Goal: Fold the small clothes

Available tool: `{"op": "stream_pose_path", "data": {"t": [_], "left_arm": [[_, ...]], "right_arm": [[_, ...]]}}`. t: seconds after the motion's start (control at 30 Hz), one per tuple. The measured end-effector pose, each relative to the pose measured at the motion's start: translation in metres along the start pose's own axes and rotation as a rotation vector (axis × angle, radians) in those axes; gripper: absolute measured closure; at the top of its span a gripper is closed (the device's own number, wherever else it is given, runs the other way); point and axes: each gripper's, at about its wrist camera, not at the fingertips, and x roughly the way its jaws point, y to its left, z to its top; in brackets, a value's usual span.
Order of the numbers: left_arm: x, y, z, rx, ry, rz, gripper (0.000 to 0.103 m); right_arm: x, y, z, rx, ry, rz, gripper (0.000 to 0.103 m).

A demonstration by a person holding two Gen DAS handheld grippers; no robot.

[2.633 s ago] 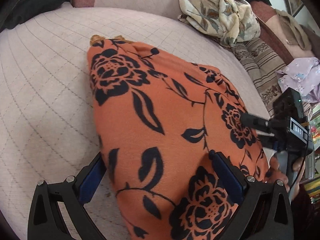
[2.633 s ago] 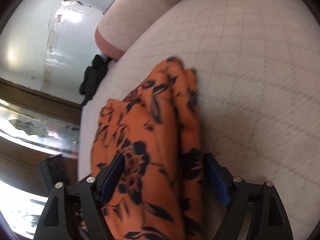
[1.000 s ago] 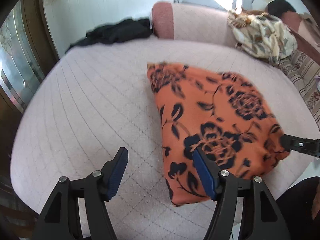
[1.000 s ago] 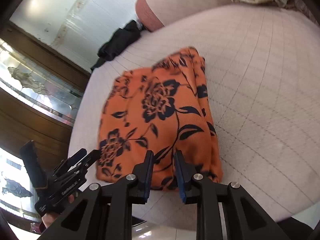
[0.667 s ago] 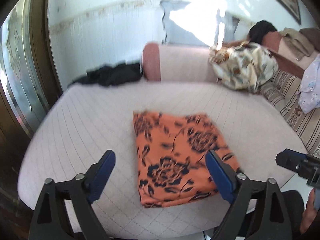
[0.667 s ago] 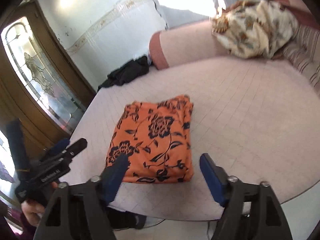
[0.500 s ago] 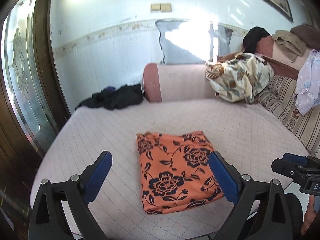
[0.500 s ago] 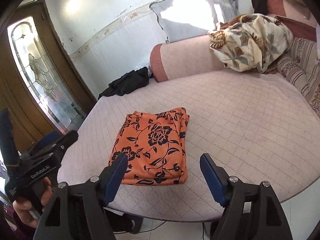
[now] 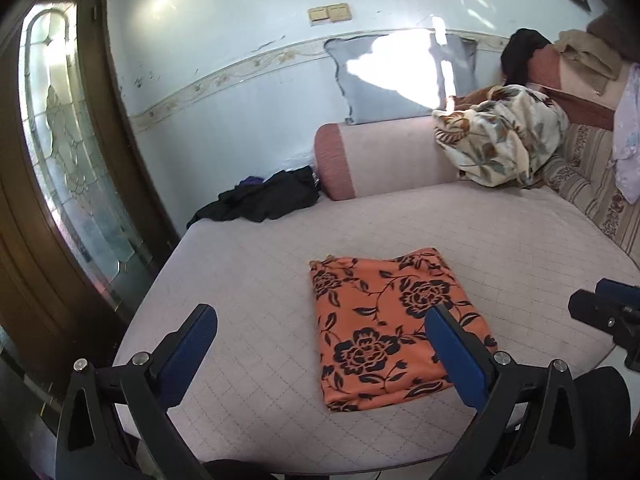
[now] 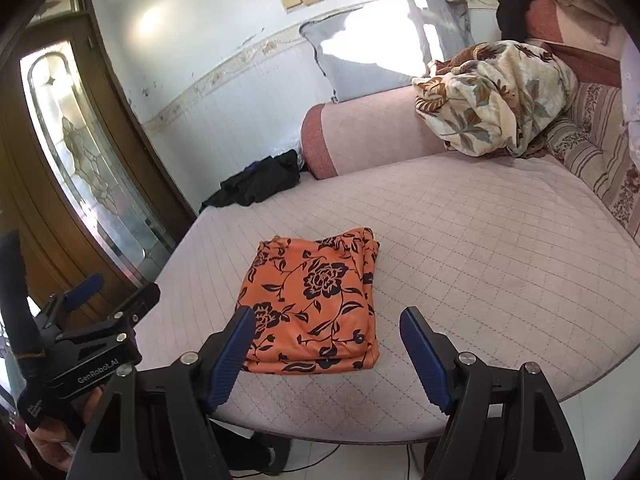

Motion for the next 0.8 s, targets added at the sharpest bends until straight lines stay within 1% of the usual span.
{"op": "stream_pose_path", "data": {"t": [0.07,0.2,0.4,0.6,0.8], "left_arm": [[0.004,0.011,-0.001,-0.036,0.018,0.006,0.000],[0.007,0.029,-0.004,-0.089,0.025,0.045,0.000],[0.013,0.052,-0.007,-0.152,0.056,0.044,0.000],[0.014,0.058,-0.010,-0.163,0.066,0.046,0.000],[0.012,0.059,-0.009,-0.169,0.070,0.040,0.000]], "right_arm": [[0.008,0.012,-0.001,-0.031,0.017,-0.020,0.025],[0.021,0.032,-0.002,-0.079,0.026,-0.053,0.025],[0.027,0.051,-0.003,-0.121,0.024,-0.091,0.025],[0.024,0.058,-0.001,-0.125,0.000,-0.108,0.025],[0.024,0.057,0.001,-0.122,0.002,-0.106,0.025]]}}
